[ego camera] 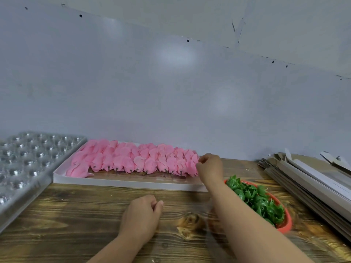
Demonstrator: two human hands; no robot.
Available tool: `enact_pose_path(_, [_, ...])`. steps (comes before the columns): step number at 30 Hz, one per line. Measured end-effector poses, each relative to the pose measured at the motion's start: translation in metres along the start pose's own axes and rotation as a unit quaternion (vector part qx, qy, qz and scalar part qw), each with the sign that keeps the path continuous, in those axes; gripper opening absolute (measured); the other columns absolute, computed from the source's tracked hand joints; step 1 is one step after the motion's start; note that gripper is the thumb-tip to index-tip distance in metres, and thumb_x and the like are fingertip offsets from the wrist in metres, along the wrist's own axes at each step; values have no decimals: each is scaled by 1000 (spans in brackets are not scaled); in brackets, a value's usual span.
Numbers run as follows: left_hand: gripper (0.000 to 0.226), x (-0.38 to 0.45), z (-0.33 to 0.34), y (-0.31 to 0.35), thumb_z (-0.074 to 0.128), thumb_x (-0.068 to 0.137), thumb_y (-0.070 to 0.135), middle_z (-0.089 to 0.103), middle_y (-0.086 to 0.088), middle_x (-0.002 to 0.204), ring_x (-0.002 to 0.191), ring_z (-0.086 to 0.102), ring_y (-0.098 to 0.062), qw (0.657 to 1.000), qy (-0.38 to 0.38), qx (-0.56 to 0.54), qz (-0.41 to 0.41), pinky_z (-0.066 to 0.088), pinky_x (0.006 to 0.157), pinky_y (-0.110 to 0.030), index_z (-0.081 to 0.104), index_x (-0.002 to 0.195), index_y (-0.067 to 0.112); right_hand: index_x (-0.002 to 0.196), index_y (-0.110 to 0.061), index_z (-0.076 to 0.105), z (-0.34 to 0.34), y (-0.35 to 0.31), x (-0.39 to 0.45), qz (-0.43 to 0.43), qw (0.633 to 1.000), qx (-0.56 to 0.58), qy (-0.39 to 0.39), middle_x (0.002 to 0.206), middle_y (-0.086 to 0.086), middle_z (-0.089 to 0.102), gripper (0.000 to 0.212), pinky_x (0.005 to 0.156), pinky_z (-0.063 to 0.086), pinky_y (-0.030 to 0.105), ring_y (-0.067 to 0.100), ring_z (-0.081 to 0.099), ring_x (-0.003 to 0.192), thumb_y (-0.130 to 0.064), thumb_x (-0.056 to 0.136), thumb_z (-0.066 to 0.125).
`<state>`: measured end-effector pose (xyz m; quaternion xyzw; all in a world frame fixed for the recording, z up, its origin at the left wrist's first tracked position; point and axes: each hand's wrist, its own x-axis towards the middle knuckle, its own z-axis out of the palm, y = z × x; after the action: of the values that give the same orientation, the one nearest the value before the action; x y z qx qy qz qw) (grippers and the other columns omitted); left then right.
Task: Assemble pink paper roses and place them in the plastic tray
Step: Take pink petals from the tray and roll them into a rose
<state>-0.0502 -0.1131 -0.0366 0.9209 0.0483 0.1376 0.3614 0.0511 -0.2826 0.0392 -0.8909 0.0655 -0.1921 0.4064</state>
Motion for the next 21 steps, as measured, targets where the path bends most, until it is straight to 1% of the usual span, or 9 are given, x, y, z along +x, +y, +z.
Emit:
enact_pose_path(2, [40,0,0,0,52,95,43,54,5,62,62,51,-10,1000,0,2,0,35,55,-28,46,62,20,81,-7,62,-5,3,15,25,999,-40,10,85,11,65,19,70,49,30,27,60,82,4,78,47])
enact_pose_path(4, [39,0,0,1,51,95,43,56,6,64,63,53,-9,1000,-1,5,2,38,56,-28,48,63,20,75,-9,54,-6,6,23,50,990,-131,-19,80,8,58,13,68,44,28,29,58,81,2,79,47])
enact_pose_path(5, [39,0,-1,1,51,95,43,57,6,65,64,54,-9,1000,-2,9,4,40,58,-28,49,64,20,79,-11,53,-5,7,25,63,981,-179,-39,84,7,56,11,69,42,28,29,59,86,-1,82,48])
enact_pose_path(6, [38,0,-1,1,51,95,43,58,6,66,65,54,-9,1000,-3,13,7,41,59,-28,50,66,20,89,-12,55,-4,8,25,69,971,-221,-57,92,7,57,11,73,43,29,29,61,93,-5,85,48])
enact_pose_path(8, [37,-1,-2,1,50,95,43,59,4,66,65,55,-8,1000,-6,19,14,41,59,-27,51,67,20,106,-12,58,4,13,27,59,957,-277,-70,110,7,62,20,79,44,30,26,61,105,-10,89,47])
enact_pose_path(9, [37,-2,-2,1,50,95,43,58,3,66,65,55,-8,1000,-6,20,18,42,59,-27,51,67,20,107,-12,59,8,16,27,48,952,-294,-65,114,7,63,22,80,44,29,25,61,107,-11,89,47])
enact_pose_path(13, [36,-1,-2,-1,48,96,44,56,5,68,66,52,-5,999,-5,27,33,43,62,-24,47,67,22,108,-16,61,19,23,32,19,937,-347,-37,116,5,63,24,82,43,28,23,60,109,-13,91,44])
enact_pose_path(18, [38,3,-3,-2,49,95,46,54,6,66,64,49,-1,999,-15,26,33,32,54,-19,44,64,23,110,-17,61,27,27,42,7,923,-384,-29,118,4,62,26,89,42,31,23,57,112,-13,92,43])
enact_pose_path(21, [39,5,-2,-3,50,94,47,53,5,64,63,49,-2,999,-20,20,33,30,53,-19,45,64,23,110,-19,60,32,31,47,-1,912,-409,-20,117,3,62,26,89,39,32,22,56,112,-14,92,42])
